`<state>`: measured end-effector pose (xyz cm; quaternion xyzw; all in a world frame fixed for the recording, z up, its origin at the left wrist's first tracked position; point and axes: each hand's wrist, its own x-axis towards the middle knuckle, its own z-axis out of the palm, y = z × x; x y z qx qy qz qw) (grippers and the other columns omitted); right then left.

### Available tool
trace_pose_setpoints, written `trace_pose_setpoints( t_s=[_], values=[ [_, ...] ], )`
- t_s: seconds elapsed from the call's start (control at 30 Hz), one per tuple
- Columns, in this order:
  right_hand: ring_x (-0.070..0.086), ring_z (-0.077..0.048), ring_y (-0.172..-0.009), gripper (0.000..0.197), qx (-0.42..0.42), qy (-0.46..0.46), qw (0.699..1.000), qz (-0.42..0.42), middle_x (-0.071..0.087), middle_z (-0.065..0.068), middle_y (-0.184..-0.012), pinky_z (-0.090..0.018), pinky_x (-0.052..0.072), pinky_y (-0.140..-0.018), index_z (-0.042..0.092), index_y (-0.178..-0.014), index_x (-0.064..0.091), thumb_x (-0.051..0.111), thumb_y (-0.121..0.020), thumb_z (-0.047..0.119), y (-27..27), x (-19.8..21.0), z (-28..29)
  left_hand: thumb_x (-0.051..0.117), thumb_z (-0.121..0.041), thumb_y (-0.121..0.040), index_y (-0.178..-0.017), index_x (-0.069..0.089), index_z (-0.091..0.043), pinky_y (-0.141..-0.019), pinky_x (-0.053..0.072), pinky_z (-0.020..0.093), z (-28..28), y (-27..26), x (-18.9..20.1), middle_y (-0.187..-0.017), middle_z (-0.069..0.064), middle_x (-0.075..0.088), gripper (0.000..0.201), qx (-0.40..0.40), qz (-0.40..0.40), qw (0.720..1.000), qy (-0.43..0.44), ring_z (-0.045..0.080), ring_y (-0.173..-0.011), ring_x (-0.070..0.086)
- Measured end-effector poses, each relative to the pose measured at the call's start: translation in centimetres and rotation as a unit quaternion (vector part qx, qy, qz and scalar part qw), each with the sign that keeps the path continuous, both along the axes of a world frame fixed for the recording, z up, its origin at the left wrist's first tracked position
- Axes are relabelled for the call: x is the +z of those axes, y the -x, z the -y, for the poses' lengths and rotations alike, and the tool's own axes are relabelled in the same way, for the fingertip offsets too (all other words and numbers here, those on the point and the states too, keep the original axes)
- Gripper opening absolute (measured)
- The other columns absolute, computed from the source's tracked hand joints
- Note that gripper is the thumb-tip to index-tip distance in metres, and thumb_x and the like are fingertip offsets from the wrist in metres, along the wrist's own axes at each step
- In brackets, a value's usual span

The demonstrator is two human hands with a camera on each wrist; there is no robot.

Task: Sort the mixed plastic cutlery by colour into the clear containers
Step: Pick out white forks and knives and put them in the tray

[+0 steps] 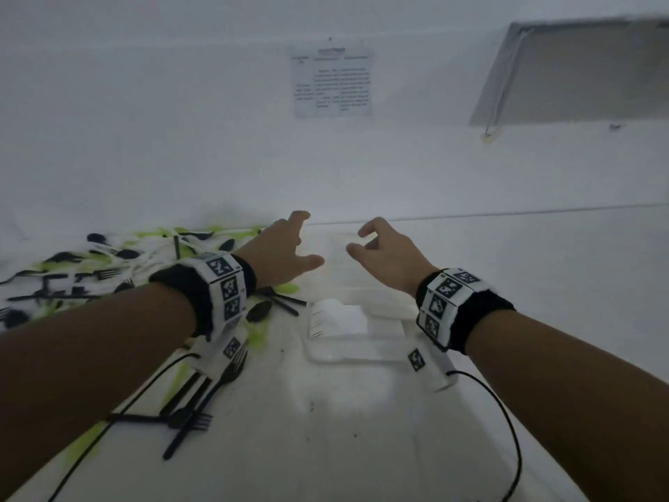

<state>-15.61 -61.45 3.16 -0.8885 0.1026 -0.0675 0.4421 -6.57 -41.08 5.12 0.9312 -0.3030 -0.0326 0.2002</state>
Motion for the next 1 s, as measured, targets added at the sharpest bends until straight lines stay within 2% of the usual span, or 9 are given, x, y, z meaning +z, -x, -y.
trace_pose_setpoints(
  t_s=[0.1, 0.17, 0.37, 0.47, 0.53, 0.6, 0.73, 0.87, 1.0],
  values=[
    [0.061, -0.018, -0.108, 0.053, 0.061, -0.03, 0.998, -0.017, 0.065, 0.006, -0.111, -0.038, 0.048, -0.099, 0.027, -0.137, 0.044, 0.06, -0.094, 0.054, -2.4, 0.5, -3.7, 0.067, -0.061, -0.089, -0.162, 0.015, -0.022, -0.106, 0.045, 0.039, -4.7, -1.0, 0.3, -0.152, 0.008, 0.047, 0.098, 0.04, -0.051, 0.995, -0.075, 0.024, -0.133, 0.051],
    [0.063, -0.022, -0.108, 0.058, 0.09, -0.036, 0.995, -0.023, 0.066, 0.004, -0.11, -0.044, 0.05, -0.102, 0.028, -0.139, 0.042, 0.061, -0.092, 0.057, -3.9, 0.5, -6.1, 0.062, -0.065, -0.09, -0.161, 0.021, -0.023, -0.109, 0.043, 0.037, -7.8, -1.4, 0.4, -0.156, 0.005, 0.046, 0.093, 0.059, -0.08, 0.988, -0.122, 0.023, -0.136, 0.049],
    [0.065, -0.023, -0.087, 0.069, 0.161, 0.024, 0.982, -0.093, 0.06, -0.004, -0.117, -0.035, 0.058, -0.07, 0.022, -0.143, 0.041, 0.061, -0.091, 0.063, -7.9, -0.2, -13.7, 0.059, -0.064, -0.093, -0.157, 0.032, -0.023, -0.107, 0.044, 0.037, -16.2, -2.3, -0.3, -0.153, 0.006, 0.049, 0.08, 0.125, -0.08, 0.977, -0.153, 0.027, -0.135, 0.05],
    [0.072, -0.022, -0.09, 0.081, 0.172, 0.05, 0.976, -0.124, 0.063, -0.008, -0.123, -0.043, 0.061, -0.085, 0.021, -0.146, 0.039, 0.06, -0.087, 0.072, -9.6, -1.6, -16.1, 0.06, -0.063, -0.093, -0.156, 0.034, -0.024, -0.105, 0.045, 0.038, -19.1, -3.5, -1.3, -0.149, 0.007, 0.052, 0.078, 0.133, -0.08, 0.976, -0.151, 0.027, -0.132, 0.052],
    [0.075, -0.024, -0.087, 0.084, 0.174, 0.057, 0.972, -0.144, 0.065, -0.007, -0.116, -0.046, 0.063, -0.084, 0.025, -0.148, 0.036, 0.059, -0.085, 0.075, -10.5, -2.4, -17.2, 0.059, -0.064, -0.093, -0.154, 0.037, -0.024, -0.105, 0.046, 0.038, -20.5, -4.7, -2.2, -0.148, 0.007, 0.052, 0.076, 0.127, -0.081, 0.976, -0.157, 0.026, -0.13, 0.053],
    [0.075, -0.023, -0.09, 0.082, 0.16, 0.06, 0.974, -0.15, 0.063, -0.004, -0.114, -0.044, 0.063, -0.084, 0.026, -0.149, 0.037, 0.059, -0.086, 0.074, -11.4, -3.0, -18.0, 0.059, -0.063, -0.093, -0.151, 0.04, -0.024, -0.104, 0.047, 0.039, -21.7, -6.2, -3.0, -0.146, 0.007, 0.054, 0.073, 0.112, -0.08, 0.978, -0.158, 0.026, -0.128, 0.054],
    [0.065, -0.027, -0.114, 0.074, 0.119, 0.14, 0.97, -0.158, 0.059, -0.008, -0.138, -0.042, 0.054, -0.098, 0.023, -0.146, 0.044, 0.059, -0.089, 0.068, -13.2, -4.0, -19.3, 0.06, -0.058, -0.095, -0.147, 0.044, -0.025, -0.1, 0.048, 0.038, -23.1, -9.4, -3.7, -0.139, 0.005, 0.059, 0.063, 0.075, -0.094, 0.982, -0.143, 0.024, -0.121, 0.058],
    [0.061, -0.024, -0.116, 0.054, 0.075, 0.182, 0.967, -0.163, 0.06, -0.006, -0.135, -0.031, 0.047, -0.091, 0.023, -0.139, 0.053, 0.061, -0.096, 0.053, -14.5, -4.8, -20.5, 0.059, -0.059, -0.095, -0.149, 0.042, -0.026, -0.102, 0.048, 0.04, -23.7, -12.5, -4.5, -0.14, 0.006, 0.059, 0.065, 0.027, -0.096, 0.984, -0.146, 0.025, -0.123, 0.057],
    [0.062, -0.023, -0.108, 0.038, 0.059, 0.223, 0.956, -0.184, 0.065, -0.006, -0.124, -0.033, 0.05, -0.088, 0.025, -0.128, 0.061, 0.06, -0.098, 0.047, -15.4, -6.0, -21.4, 0.059, -0.055, -0.097, -0.147, 0.045, -0.022, -0.095, 0.047, 0.035, -23.7, -14.5, -5.1, -0.138, 0.006, 0.059, 0.062, -0.025, -0.093, 0.985, -0.145, 0.024, -0.122, 0.057]
  ],
)
